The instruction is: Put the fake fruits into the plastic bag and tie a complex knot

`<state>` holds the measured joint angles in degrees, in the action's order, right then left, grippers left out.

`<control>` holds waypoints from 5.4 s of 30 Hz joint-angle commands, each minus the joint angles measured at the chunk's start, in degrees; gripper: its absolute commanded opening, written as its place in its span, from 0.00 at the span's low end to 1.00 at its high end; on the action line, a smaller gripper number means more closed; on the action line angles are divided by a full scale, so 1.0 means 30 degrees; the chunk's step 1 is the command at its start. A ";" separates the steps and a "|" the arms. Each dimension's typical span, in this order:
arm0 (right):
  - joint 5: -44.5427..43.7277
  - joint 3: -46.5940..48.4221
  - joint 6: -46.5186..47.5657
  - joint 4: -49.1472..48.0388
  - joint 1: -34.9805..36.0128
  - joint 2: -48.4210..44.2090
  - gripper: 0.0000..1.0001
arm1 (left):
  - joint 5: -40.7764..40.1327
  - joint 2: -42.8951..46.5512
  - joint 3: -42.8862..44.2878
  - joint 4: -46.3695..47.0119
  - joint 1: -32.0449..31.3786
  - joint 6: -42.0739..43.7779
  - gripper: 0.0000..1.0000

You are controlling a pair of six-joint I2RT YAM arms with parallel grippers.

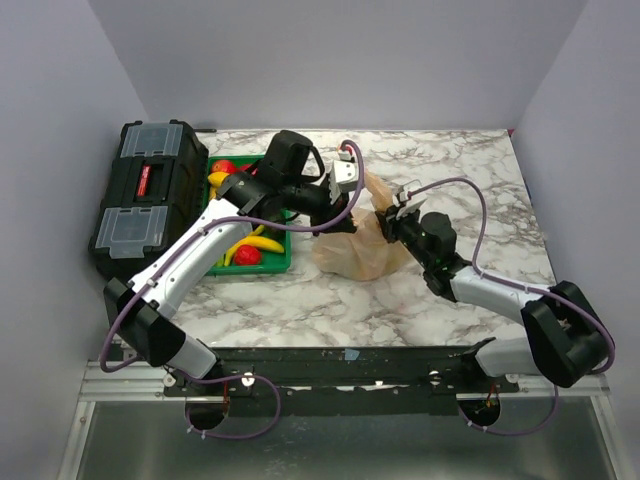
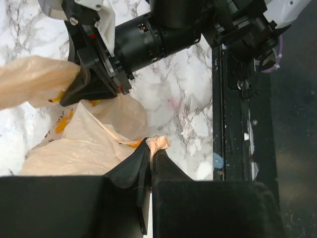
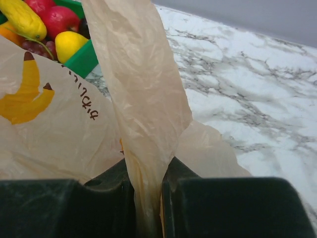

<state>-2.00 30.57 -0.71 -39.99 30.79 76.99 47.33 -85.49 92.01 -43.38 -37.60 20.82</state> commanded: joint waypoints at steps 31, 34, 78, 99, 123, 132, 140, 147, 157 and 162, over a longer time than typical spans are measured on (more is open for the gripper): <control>0.5269 0.5721 -0.0613 0.5177 0.0798 -0.5848 0.88 | -0.7647 -0.0349 0.2942 0.5431 -0.0129 -1.2175 0.00; 0.4092 0.5759 0.0025 0.2818 0.1706 -0.4449 0.92 | -0.7800 -0.0271 0.2825 0.5451 -0.0121 -1.2306 0.00; 0.5451 -0.1993 0.6928 -0.1958 0.3272 -0.1300 0.01 | -1.2224 0.1724 -0.0980 0.5851 0.5605 -1.4337 0.00; 0.6763 0.5556 0.0999 0.1672 0.3637 -0.1507 0.81 | -0.6263 0.3627 -0.2641 0.8039 0.3888 -1.5533 0.00; 0.6615 0.8609 0.2074 0.4940 0.3623 -0.1094 0.01 | -1.0028 0.7850 -0.5870 1.1988 0.3362 -1.0549 0.98; 0.4927 0.8577 -0.0668 0.4743 0.3624 -0.1250 0.01 | -1.2845 1.1480 -1.5635 1.8661 0.0186 -1.0203 0.98; 0.5228 0.8582 -0.1047 0.5705 0.3614 -0.1808 0.01 | -1.5504 0.8514 -1.7180 2.5519 -0.1641 -1.2068 0.98; 0.5317 0.8695 -0.0806 0.6298 0.3625 -0.1962 0.01 | -1.4310 0.6760 -1.7595 2.8885 -0.2529 -1.2300 0.98; 0.5354 0.8708 -0.1271 0.6225 0.3630 -0.1923 0.01 | -1.5334 0.4250 -1.6782 3.0048 -0.3034 -1.2282 0.98; 0.5065 0.8830 -0.1685 0.6435 0.3626 -0.1966 0.01 | -1.6766 0.2631 -1.6372 3.0187 -0.3144 -1.1185 0.99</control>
<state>14.31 55.22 -4.10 -22.33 41.30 71.83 1.34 -74.46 40.64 43.75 -46.26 -15.29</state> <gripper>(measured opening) 0.009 0.984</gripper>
